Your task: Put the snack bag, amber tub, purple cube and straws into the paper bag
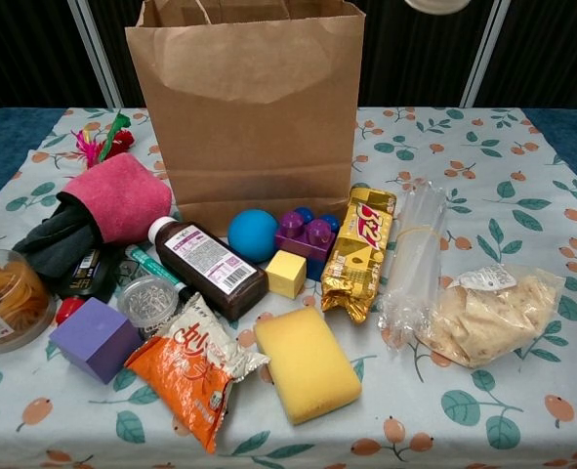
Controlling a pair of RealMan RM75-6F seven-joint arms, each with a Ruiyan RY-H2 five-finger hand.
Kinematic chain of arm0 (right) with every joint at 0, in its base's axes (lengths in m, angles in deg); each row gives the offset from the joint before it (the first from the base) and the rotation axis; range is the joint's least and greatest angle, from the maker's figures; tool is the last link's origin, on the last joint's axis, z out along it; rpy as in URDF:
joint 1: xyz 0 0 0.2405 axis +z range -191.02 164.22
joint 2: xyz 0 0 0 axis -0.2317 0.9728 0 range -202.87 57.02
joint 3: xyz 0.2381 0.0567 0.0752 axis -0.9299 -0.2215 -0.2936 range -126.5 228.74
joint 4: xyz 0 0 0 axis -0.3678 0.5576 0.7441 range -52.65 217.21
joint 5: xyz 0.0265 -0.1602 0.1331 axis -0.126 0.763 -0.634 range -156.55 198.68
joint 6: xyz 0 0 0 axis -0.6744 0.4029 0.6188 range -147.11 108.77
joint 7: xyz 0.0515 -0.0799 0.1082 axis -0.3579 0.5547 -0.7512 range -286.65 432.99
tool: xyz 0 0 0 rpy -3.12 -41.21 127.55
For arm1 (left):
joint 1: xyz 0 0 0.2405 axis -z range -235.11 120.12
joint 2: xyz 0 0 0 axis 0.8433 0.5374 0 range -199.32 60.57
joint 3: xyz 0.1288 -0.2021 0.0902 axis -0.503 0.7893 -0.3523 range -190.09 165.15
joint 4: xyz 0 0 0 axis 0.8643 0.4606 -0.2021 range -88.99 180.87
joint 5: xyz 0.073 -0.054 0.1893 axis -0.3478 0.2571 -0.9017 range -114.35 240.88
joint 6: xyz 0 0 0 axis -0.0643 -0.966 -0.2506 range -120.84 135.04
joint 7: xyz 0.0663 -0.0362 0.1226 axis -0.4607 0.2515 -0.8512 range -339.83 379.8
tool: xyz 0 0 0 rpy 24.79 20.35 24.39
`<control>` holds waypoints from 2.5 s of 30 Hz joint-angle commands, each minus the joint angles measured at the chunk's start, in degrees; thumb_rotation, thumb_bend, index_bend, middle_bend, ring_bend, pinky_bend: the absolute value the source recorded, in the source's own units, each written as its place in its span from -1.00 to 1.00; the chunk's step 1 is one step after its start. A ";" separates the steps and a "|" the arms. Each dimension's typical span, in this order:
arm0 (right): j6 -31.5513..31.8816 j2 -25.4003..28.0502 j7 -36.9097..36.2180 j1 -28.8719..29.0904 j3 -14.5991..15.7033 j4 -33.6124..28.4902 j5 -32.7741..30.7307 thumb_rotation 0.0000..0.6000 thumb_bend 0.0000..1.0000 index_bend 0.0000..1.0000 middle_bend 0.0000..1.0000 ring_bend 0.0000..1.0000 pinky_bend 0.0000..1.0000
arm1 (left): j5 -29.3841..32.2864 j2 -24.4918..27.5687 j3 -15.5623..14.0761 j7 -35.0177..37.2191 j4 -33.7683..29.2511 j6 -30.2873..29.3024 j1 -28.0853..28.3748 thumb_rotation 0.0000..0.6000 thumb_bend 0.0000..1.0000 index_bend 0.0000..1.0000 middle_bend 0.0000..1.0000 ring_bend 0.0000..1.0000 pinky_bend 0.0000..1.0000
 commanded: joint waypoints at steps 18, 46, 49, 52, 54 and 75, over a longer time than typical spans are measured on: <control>-2.01 -12.71 4.58 14.74 0.20 7.44 -7.83 1.00 -0.73 -0.32 -0.47 -0.80 -0.57 | 1.74 0.09 0.64 1.82 2.20 0.24 -0.02 1.00 -0.81 -0.64 -0.62 -0.75 -0.58; 0.38 9.72 3.87 -7.31 26.96 -10.36 5.52 1.00 -0.99 -0.86 -0.87 -1.00 -0.95 | 0.56 -1.31 0.27 -0.09 1.22 0.67 0.69 1.00 -0.81 -0.64 -0.62 -0.75 -0.58; -1.79 8.35 2.53 -8.63 29.60 -7.59 5.34 1.00 -0.98 -0.86 -0.87 -1.00 -0.95 | 0.44 -1.21 -0.01 -0.12 1.28 0.54 0.48 1.00 -0.81 -0.64 -0.62 -0.75 -0.58; -3.34 6.08 1.39 -9.56 31.21 -3.98 6.38 1.00 -0.98 -0.86 -0.85 -1.00 -0.95 | 0.72 -1.26 -0.02 0.10 1.68 0.08 0.09 1.00 -0.81 -0.64 -0.62 -0.75 -0.58; -3.57 4.35 0.92 -10.14 31.63 -1.62 7.24 1.00 -0.98 -0.87 -0.85 -1.00 -0.95 | 0.99 -1.35 -0.02 0.36 2.01 -0.09 -0.15 1.00 -0.81 -0.64 -0.62 -0.75 -0.58; -7.02 -8.31 5.67 -10.74 30.62 8.67 1.36 1.00 -0.92 -0.72 -0.71 -1.00 -0.92 | 1.70 -2.06 0.19 1.47 4.87 -0.65 -0.74 1.00 -0.81 -0.64 -0.62 -0.75 -0.58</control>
